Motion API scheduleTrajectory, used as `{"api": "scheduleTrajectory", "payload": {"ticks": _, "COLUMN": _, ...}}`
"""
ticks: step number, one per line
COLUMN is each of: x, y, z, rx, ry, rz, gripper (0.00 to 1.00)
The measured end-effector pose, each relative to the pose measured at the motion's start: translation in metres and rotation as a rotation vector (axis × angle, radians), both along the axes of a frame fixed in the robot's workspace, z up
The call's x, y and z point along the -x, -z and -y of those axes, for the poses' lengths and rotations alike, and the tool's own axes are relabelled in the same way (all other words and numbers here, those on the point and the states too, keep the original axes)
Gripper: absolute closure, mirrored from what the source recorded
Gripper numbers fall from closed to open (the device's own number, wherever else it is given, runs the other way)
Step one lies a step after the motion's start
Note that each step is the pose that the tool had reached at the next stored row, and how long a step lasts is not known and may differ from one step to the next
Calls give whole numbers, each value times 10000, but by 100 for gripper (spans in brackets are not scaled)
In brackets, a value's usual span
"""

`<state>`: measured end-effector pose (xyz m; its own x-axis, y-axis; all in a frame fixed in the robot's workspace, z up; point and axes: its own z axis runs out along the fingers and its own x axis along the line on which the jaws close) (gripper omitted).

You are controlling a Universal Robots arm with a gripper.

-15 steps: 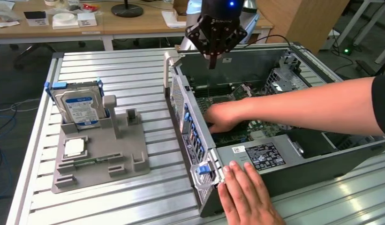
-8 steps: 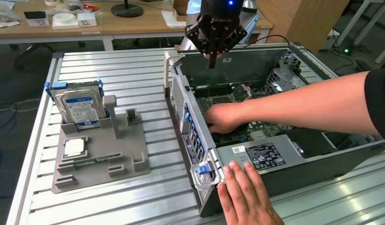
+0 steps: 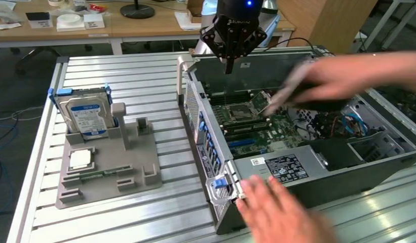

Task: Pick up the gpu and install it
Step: 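Press down on the gpu until it lock into place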

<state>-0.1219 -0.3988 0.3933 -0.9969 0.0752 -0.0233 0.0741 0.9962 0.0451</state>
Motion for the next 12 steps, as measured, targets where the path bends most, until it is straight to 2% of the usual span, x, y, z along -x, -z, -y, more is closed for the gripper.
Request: {"api": "scheduleTrajectory", "payload": {"ticks": 12, "x": 27, "y": 0, "z": 0, "rx": 0, "ry": 1, "rz": 1, "gripper": 89}}
